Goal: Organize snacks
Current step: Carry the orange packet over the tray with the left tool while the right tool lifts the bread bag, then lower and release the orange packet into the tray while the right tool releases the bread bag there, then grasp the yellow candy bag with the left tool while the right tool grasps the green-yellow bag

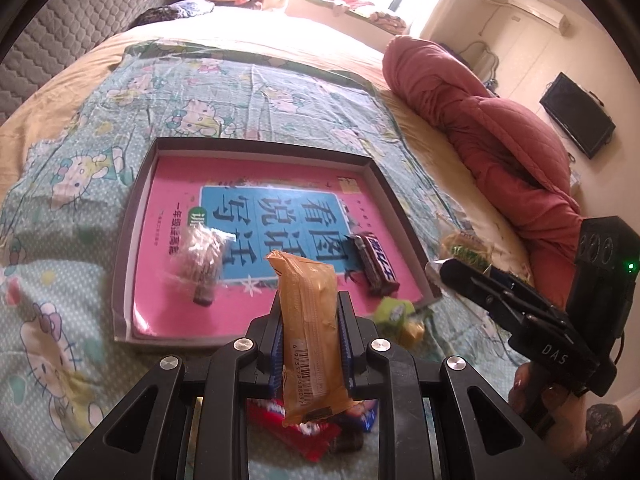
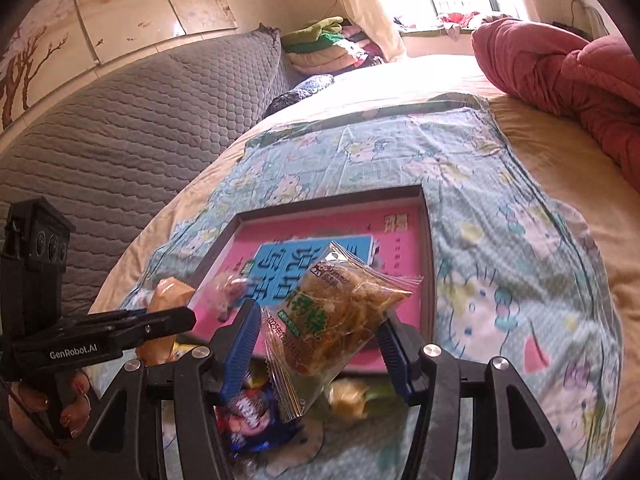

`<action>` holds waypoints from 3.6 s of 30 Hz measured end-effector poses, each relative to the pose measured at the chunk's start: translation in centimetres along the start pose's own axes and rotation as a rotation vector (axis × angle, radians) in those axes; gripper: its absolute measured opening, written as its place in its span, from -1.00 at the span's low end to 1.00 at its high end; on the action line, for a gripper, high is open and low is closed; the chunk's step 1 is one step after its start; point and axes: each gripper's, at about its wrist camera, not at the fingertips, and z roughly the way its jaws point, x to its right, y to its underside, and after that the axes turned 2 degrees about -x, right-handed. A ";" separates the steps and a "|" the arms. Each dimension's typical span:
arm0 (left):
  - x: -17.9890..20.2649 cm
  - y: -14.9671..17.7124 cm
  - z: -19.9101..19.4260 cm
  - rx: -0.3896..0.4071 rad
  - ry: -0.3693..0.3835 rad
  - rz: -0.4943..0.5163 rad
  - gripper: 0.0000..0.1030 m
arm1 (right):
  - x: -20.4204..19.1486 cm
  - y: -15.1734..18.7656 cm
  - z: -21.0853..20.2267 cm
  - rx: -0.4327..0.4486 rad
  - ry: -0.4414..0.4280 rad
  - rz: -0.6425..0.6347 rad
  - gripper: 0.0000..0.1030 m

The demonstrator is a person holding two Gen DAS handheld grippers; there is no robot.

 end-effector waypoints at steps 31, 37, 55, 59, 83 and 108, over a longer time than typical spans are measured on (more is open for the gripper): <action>-0.5 -2.0 7.1 -0.087 -0.095 -0.017 -0.56 | 3.3 -1.0 7.0 -0.192 0.036 0.051 0.13; -0.9 -1.9 7.4 -0.097 -0.098 -0.025 -0.53 | 3.6 -0.9 7.2 -0.207 0.042 0.061 0.14; -2.0 -2.4 3.9 -0.046 -0.083 -0.069 0.00 | 4.2 -1.7 5.8 -0.166 0.083 0.084 0.14; -2.5 -2.5 2.2 -0.021 -0.078 -0.088 0.08 | 4.1 -2.0 5.1 -0.139 0.077 0.081 0.14; -5.3 0.8 -4.4 -0.007 -0.055 -0.123 0.35 | 0.7 -1.5 0.3 -0.005 -0.012 -0.038 0.36; -5.6 4.8 0.5 -0.131 0.059 -0.141 0.39 | 1.8 4.4 0.7 -0.155 0.050 0.132 0.52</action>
